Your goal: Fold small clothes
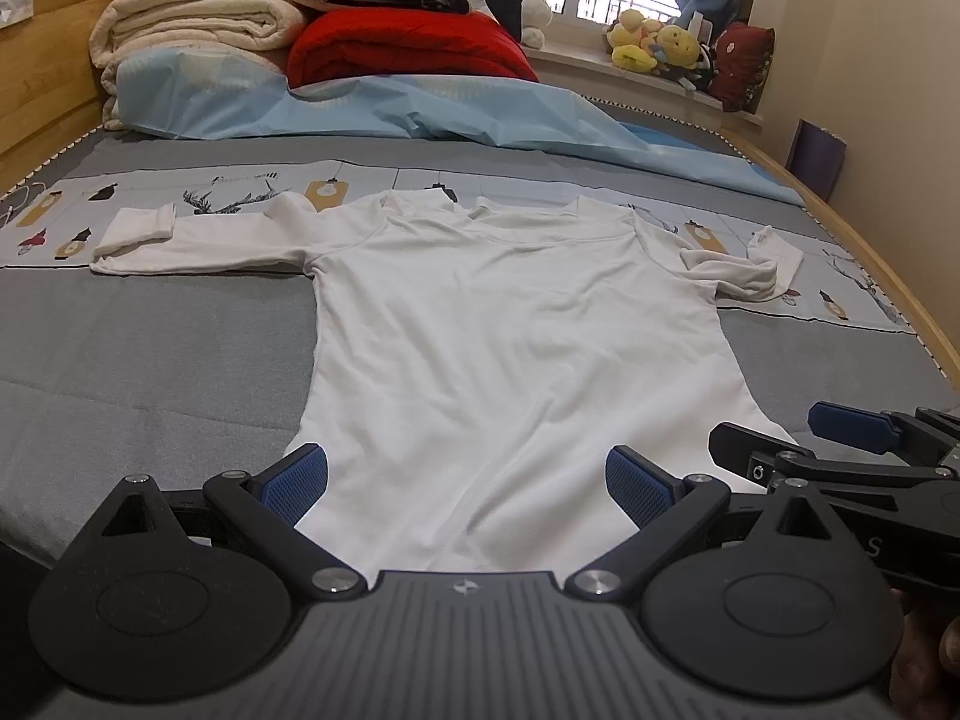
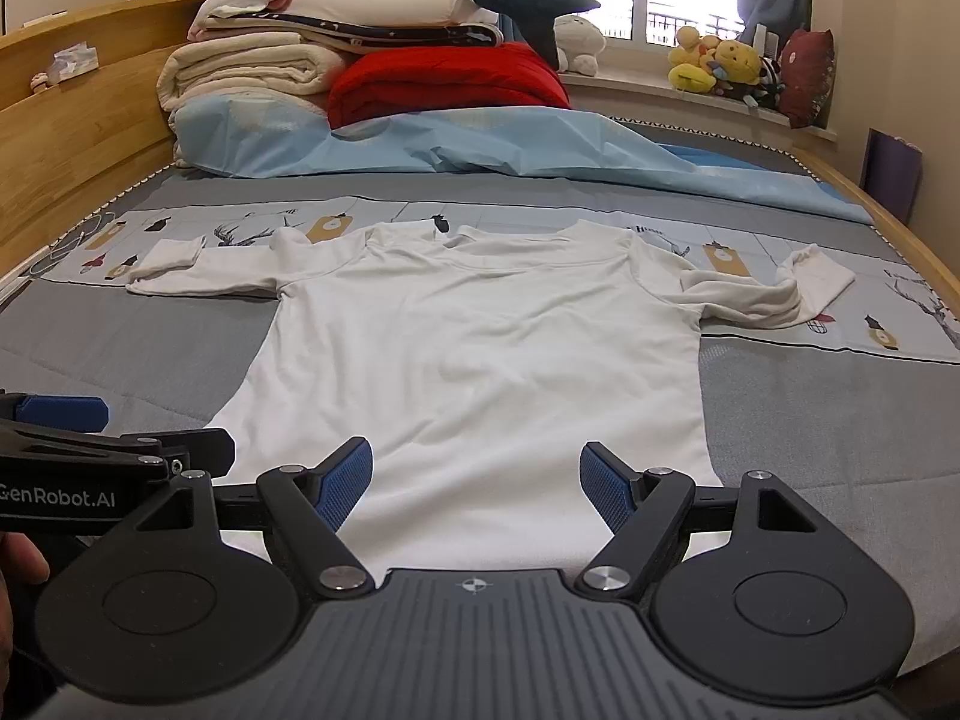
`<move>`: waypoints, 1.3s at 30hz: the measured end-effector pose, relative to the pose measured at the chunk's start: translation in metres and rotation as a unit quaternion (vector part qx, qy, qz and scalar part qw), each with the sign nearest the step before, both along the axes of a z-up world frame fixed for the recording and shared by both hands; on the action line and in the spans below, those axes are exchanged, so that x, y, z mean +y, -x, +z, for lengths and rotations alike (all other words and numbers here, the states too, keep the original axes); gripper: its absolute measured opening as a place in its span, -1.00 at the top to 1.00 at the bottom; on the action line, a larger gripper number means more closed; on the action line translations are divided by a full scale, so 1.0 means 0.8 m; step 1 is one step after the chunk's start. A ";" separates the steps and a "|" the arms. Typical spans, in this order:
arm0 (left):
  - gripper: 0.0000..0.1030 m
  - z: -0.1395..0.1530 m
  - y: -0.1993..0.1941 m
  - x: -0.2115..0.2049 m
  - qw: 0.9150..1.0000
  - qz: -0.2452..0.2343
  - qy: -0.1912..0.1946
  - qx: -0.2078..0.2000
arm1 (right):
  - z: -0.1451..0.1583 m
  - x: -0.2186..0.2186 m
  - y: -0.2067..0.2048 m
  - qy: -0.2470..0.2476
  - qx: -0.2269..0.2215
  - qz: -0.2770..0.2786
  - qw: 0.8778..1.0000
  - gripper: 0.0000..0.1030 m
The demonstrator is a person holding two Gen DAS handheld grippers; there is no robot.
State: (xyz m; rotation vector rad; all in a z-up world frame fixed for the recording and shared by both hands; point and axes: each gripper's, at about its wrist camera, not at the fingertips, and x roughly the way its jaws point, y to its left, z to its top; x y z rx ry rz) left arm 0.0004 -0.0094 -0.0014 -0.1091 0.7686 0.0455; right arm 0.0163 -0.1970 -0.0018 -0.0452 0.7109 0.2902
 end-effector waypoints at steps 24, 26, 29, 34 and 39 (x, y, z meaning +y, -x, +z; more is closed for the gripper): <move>-0.95 -0.005 -0.003 0.003 1.000 -0.001 0.000 -0.001 | -0.001 0.001 -0.001 0.004 -0.002 -0.004 1.000 -0.52; -0.95 -0.005 -0.004 0.007 1.000 0.000 -0.004 -0.004 | 0.002 0.001 -0.001 0.003 -0.008 -0.006 1.000 -0.49; -0.94 0.009 -0.007 0.026 1.000 0.006 0.014 -0.013 | 0.021 -0.025 -0.006 -0.024 -0.030 -0.030 0.999 -0.48; -0.76 0.049 -0.026 0.066 0.995 -0.066 -0.038 -0.057 | 0.057 -0.103 -0.042 -0.040 -0.083 -0.082 0.992 -0.49; 0.37 0.012 -0.075 0.133 0.996 -0.081 0.007 0.041 | 0.023 -0.160 -0.096 -0.024 -0.018 -0.099 0.995 0.01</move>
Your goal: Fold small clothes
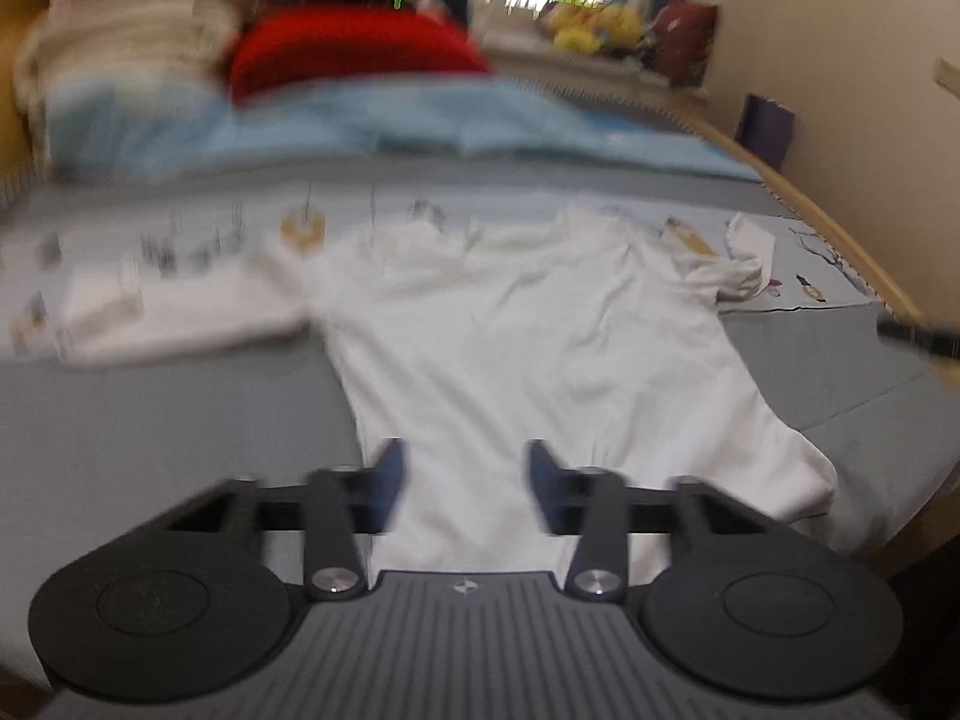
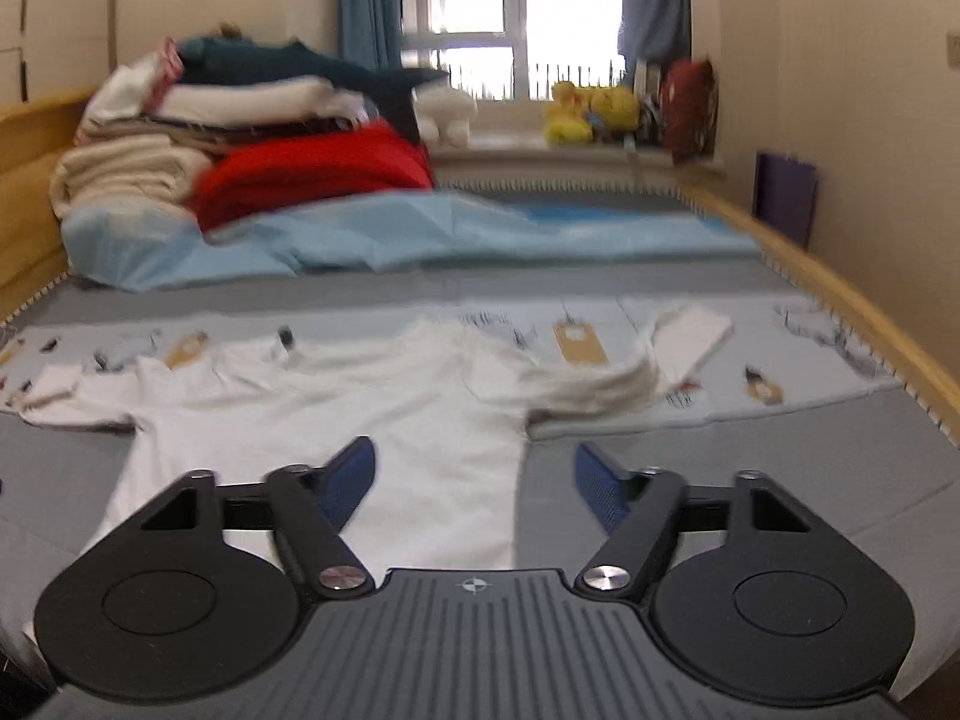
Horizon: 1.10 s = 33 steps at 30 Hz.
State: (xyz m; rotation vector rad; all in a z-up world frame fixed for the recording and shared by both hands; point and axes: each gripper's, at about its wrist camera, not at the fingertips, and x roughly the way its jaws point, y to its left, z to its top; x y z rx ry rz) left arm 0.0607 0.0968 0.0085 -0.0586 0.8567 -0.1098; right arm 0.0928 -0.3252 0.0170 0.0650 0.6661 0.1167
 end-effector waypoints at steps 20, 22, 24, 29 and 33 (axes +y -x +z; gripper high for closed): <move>0.37 -0.142 -0.050 0.067 0.958 0.075 -0.002 0.276 | -0.153 0.000 -0.049 -0.001 0.281 0.043 0.959 0.26; 0.38 -0.141 -0.047 0.060 0.960 0.058 -0.013 0.274 | -0.147 -0.002 -0.045 0.000 0.276 0.045 0.960 0.74; 0.87 -0.137 -0.041 0.057 0.962 0.044 -0.015 0.269 | -0.129 -0.011 -0.039 -0.029 0.257 0.041 0.965 0.82; 0.91 -0.100 -0.017 0.069 0.974 0.037 0.009 0.225 | -0.071 -0.057 -0.016 -0.131 0.184 0.009 0.974 0.86; 0.93 -0.066 0.007 0.080 0.982 0.019 0.016 0.188 | -0.068 -0.093 -0.003 -0.184 0.201 -0.009 0.962 0.87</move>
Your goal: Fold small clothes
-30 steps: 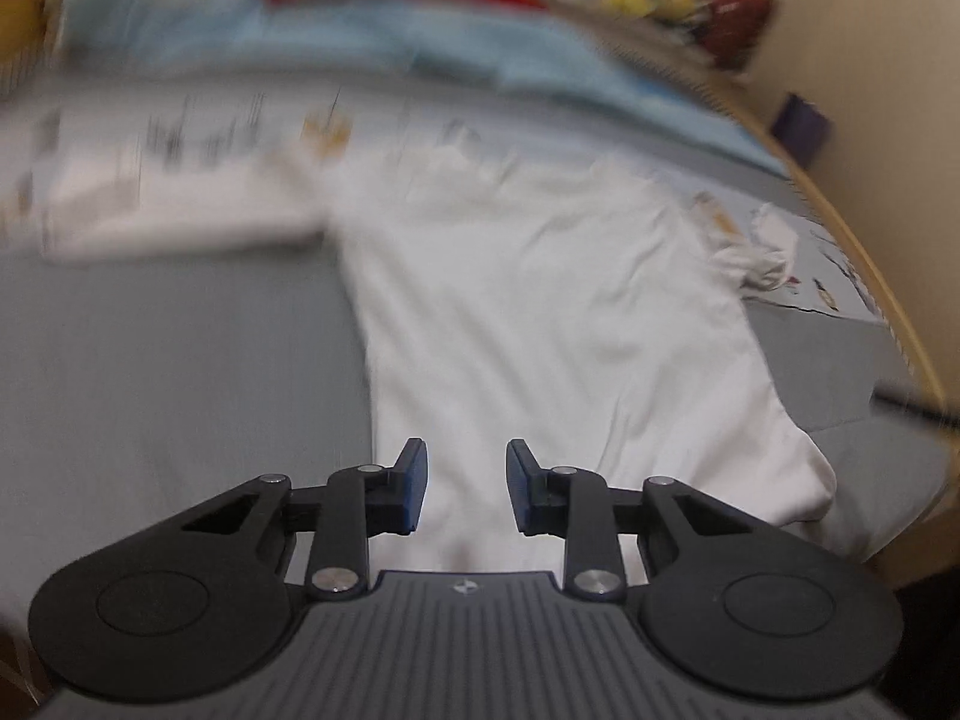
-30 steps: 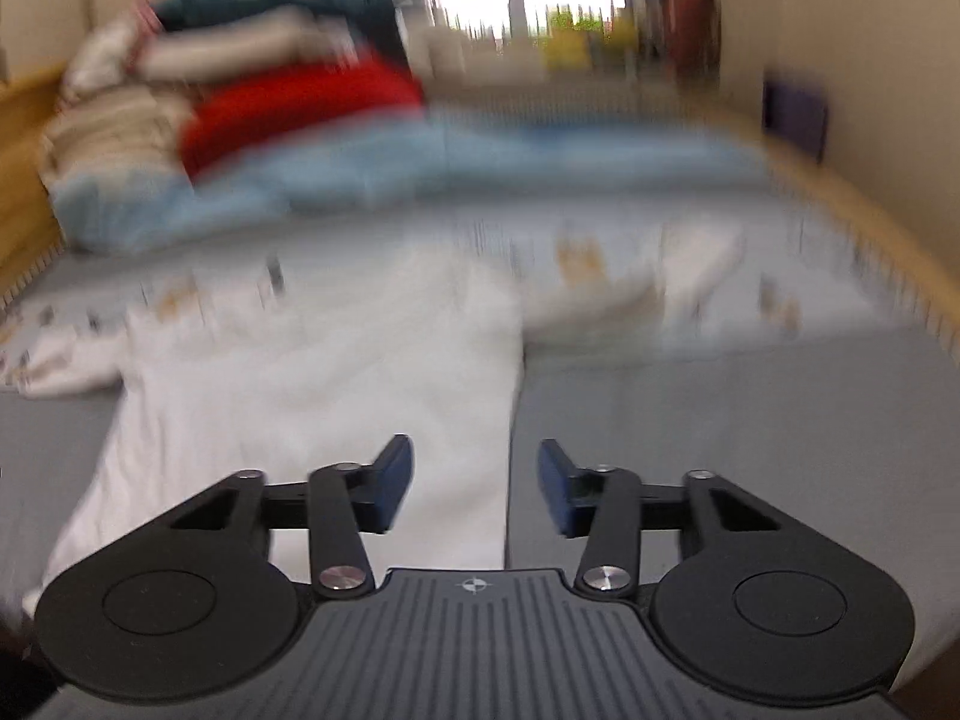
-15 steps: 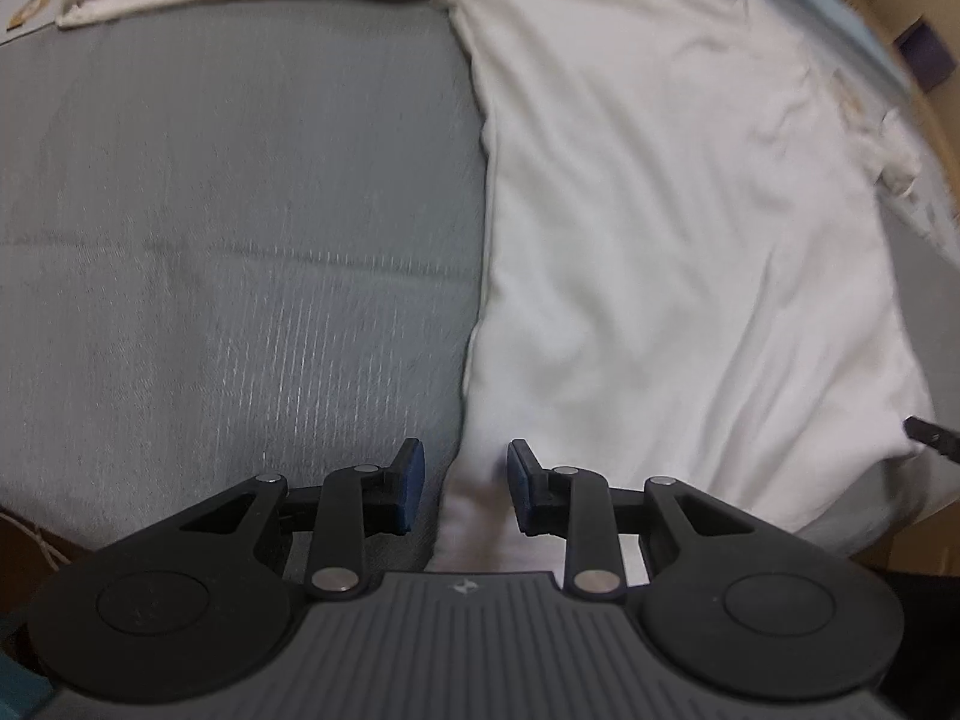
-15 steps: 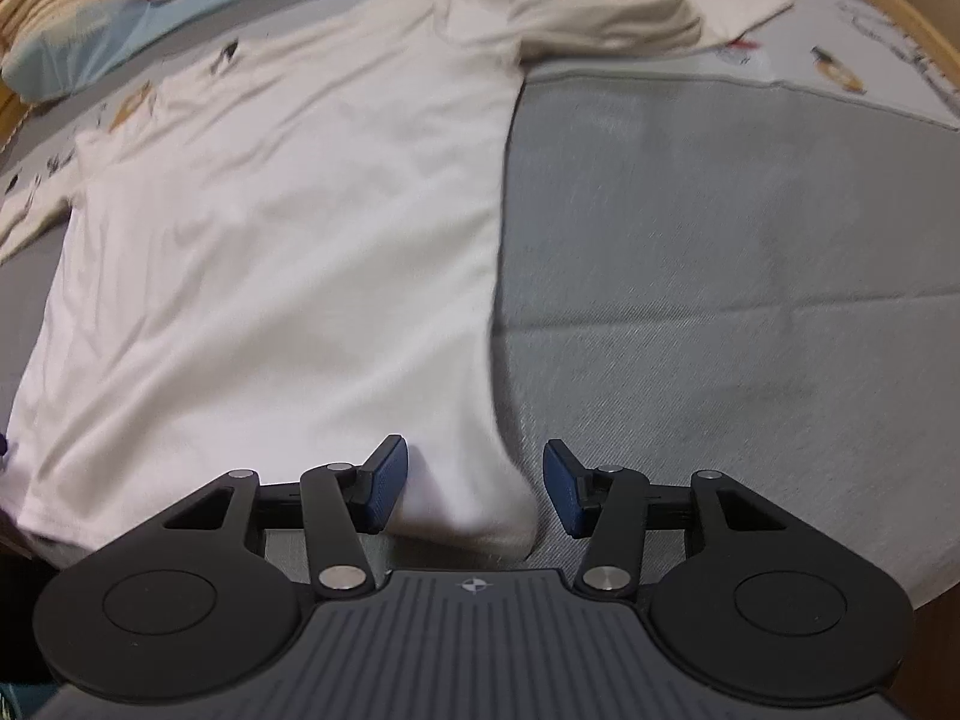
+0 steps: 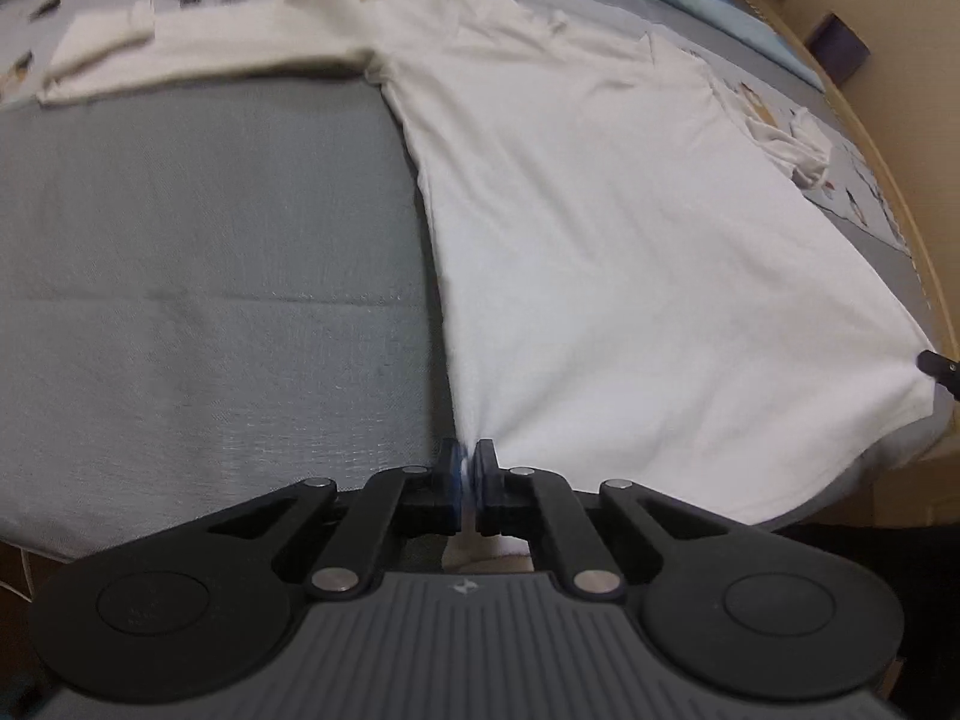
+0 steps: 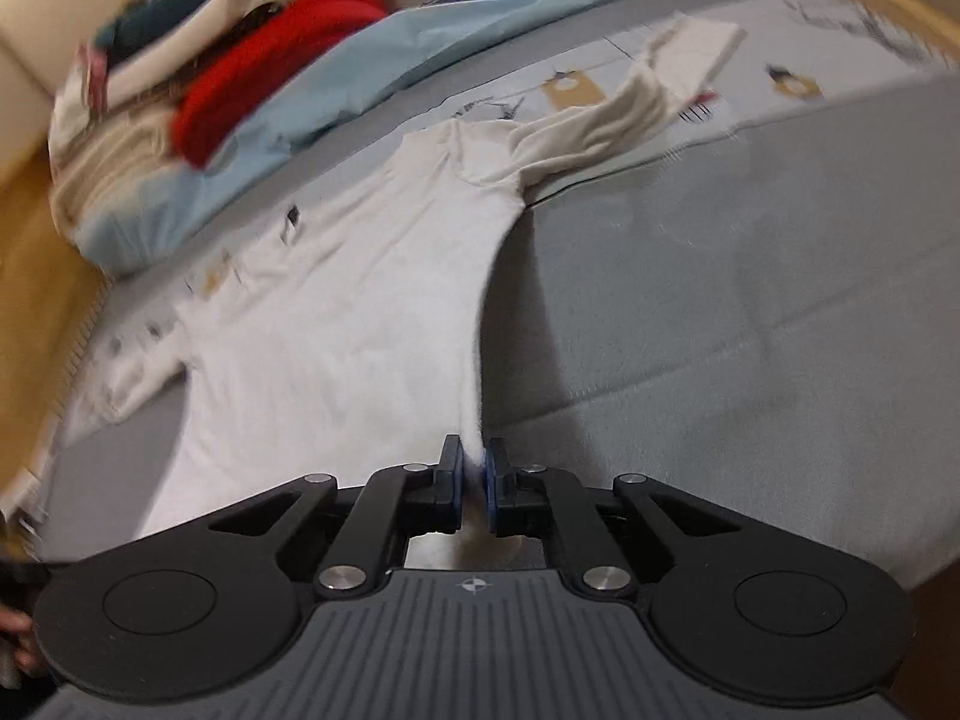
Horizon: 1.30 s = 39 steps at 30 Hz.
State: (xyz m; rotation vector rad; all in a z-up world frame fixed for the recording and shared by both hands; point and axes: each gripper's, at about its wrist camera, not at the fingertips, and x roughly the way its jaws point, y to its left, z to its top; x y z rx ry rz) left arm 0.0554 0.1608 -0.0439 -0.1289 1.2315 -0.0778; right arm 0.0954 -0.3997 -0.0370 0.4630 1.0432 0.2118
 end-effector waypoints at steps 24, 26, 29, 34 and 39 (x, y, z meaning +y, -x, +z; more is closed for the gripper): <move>0.71 -0.035 -0.012 -0.052 0.993 -0.078 -0.055 0.070 | -0.064 0.085 -0.008 0.201 0.094 0.128 0.967 0.49; 0.71 -0.037 -0.017 -0.057 0.992 -0.079 -0.064 0.070 | -0.072 0.093 -0.008 0.223 0.104 0.130 0.961 0.49; 0.68 -0.012 -0.023 -0.053 0.997 -0.059 -0.033 0.024 | -0.050 0.097 -0.014 0.198 0.060 0.113 0.972 0.49; 0.26 0.018 -0.038 -0.039 0.998 -0.004 -0.042 -0.035 | -0.016 0.111 -0.023 0.183 -0.017 0.088 0.979 0.48; 0.25 0.019 -0.059 -0.037 0.997 0.031 -0.020 -0.071 | -0.004 0.127 -0.037 0.176 -0.060 0.082 0.979 0.48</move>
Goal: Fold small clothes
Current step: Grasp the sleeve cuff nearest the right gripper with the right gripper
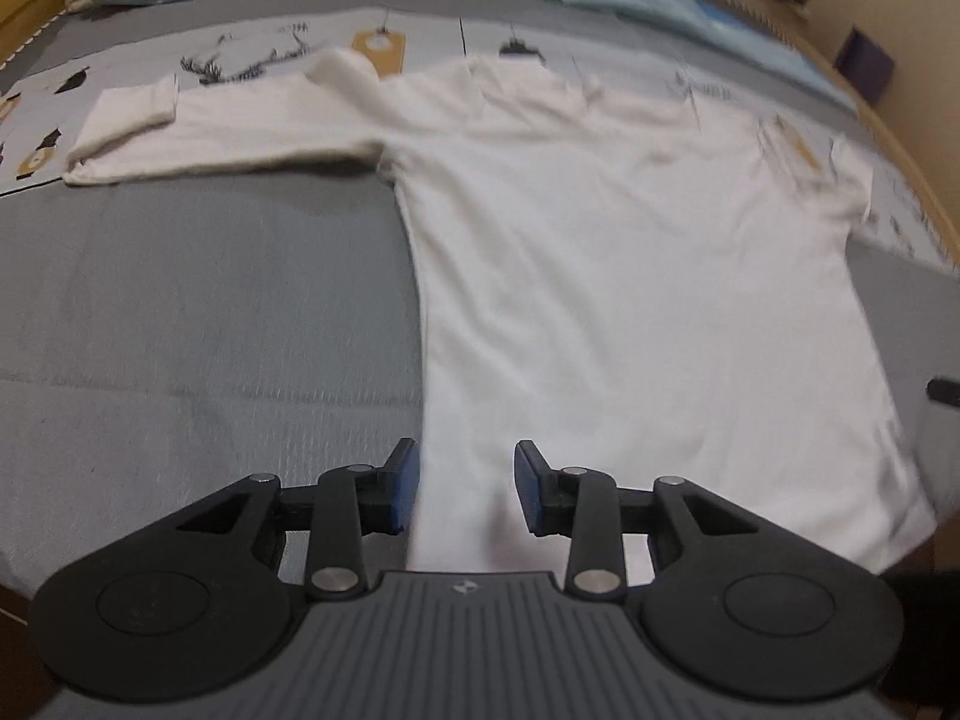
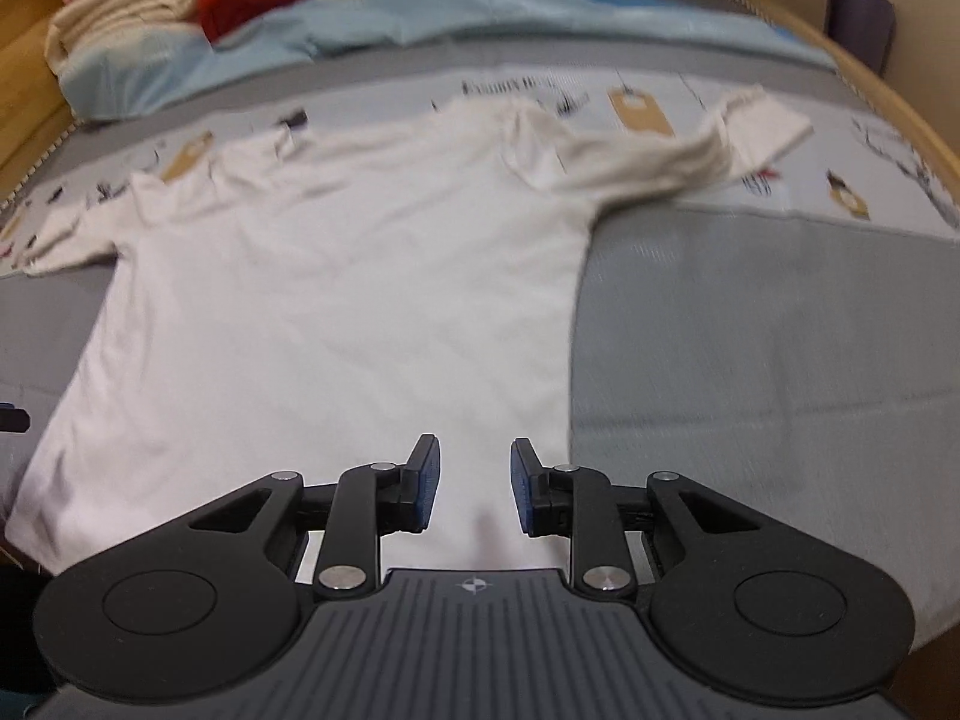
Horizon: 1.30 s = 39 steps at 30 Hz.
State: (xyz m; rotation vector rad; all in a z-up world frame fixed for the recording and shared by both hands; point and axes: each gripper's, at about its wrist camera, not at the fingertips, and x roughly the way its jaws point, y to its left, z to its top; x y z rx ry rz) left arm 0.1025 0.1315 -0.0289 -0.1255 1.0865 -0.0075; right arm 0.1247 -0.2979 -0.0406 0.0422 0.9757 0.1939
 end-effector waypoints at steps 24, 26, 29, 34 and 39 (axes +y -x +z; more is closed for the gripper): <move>0.25 -0.074 -0.173 -0.162 0.996 -0.081 -0.040 -0.002 | -0.047 -0.203 -0.192 -0.117 -0.128 -0.291 0.941 0.85; 0.25 -0.078 -0.183 -0.170 0.995 -0.087 -0.045 -0.001 | -0.062 -0.221 -0.220 -0.130 -0.130 -0.300 0.936 0.81; 0.25 -0.087 -0.201 -0.177 0.994 -0.090 -0.063 0.002 | -0.081 -0.236 -0.267 -0.144 -0.133 -0.295 0.935 0.81; 0.25 -0.101 -0.228 -0.172 0.994 -0.069 -0.076 0.020 | -0.107 -0.251 -0.344 -0.159 -0.131 -0.283 0.937 0.42; 0.25 -0.109 -0.238 -0.167 0.993 -0.070 -0.089 0.032 | -0.139 -0.256 -0.400 -0.166 -0.114 -0.288 0.936 0.18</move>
